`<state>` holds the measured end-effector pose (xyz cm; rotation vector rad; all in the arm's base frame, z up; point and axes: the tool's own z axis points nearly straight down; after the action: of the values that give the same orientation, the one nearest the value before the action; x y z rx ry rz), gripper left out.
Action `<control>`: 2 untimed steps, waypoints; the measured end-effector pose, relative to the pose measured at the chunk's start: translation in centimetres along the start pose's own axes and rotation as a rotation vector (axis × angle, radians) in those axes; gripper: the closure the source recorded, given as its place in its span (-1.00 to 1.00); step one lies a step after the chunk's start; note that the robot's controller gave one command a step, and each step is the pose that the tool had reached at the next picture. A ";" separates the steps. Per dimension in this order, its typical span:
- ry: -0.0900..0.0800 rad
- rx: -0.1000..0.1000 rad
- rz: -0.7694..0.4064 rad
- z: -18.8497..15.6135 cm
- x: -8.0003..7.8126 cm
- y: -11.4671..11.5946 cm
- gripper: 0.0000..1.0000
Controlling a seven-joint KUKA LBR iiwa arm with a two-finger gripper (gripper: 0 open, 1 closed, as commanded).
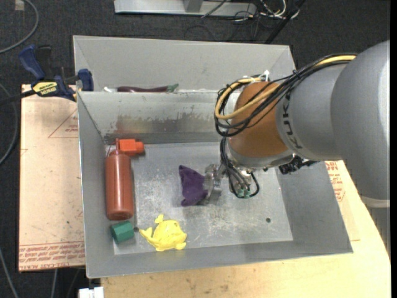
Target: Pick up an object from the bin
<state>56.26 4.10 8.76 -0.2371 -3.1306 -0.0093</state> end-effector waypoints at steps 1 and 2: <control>0.000 0.000 0.000 -1.3 0.0 0.0 1.00; -0.001 -0.001 0.000 -2.9 0.0 0.0 1.00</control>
Offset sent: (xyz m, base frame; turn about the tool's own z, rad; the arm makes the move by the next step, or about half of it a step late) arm -0.0001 0.0000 0.0390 0.0000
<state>56.29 4.11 11.64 -0.2366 -3.1321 -0.0107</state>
